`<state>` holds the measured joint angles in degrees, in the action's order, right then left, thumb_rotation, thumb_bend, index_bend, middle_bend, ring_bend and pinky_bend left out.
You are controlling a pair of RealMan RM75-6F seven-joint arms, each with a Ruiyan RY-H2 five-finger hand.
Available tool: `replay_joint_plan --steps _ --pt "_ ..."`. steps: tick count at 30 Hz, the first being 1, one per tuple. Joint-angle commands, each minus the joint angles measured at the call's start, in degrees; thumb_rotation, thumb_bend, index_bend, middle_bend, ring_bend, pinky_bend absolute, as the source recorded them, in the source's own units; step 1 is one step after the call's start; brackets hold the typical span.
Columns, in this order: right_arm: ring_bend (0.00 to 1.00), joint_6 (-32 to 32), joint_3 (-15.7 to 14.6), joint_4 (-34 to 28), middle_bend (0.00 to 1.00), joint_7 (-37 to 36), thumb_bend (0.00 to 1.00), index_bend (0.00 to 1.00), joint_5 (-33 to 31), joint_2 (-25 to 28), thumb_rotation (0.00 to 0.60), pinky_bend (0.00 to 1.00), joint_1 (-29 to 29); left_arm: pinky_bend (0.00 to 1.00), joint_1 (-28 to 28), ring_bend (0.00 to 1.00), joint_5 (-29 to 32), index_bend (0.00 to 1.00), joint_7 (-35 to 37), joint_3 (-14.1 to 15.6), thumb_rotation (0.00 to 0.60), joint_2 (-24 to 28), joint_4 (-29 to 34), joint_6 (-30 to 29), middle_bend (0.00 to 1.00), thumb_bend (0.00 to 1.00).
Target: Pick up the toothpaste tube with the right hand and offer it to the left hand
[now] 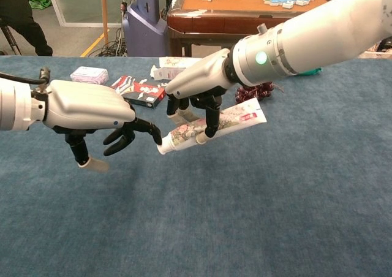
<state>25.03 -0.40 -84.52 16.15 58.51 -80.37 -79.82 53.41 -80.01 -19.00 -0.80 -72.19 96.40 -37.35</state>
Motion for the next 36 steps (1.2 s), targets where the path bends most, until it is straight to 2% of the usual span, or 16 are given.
replay_joint_plan --steps 1,12,36 --pt "0.79 0.05 0.48 0.09 0.81 -0.86 1.00 0.93 1.02 0.02 0.600 0.65 0.51 0.18 0.12 0.54 0.28 0.19 -0.09 0.08 0.600 -0.08 -0.08 0.09 0.62 0.25" --pt "0.81 0.11 1.91 -0.11 0.83 -4.22 1.00 0.96 5.03 0.58 0.600 0.65 2.46 0.18 0.83 0.54 1.06 0.19 0.39 0.15 0.600 -0.65 -0.87 0.55 0.62 0.25" --pt "0.83 -2.25 5.77 -0.81 0.86 -17.90 1.00 1.00 15.02 1.80 0.600 0.65 6.93 0.18 0.56 0.54 -3.73 0.19 6.91 1.58 0.600 0.22 -1.15 -0.72 0.62 0.25"
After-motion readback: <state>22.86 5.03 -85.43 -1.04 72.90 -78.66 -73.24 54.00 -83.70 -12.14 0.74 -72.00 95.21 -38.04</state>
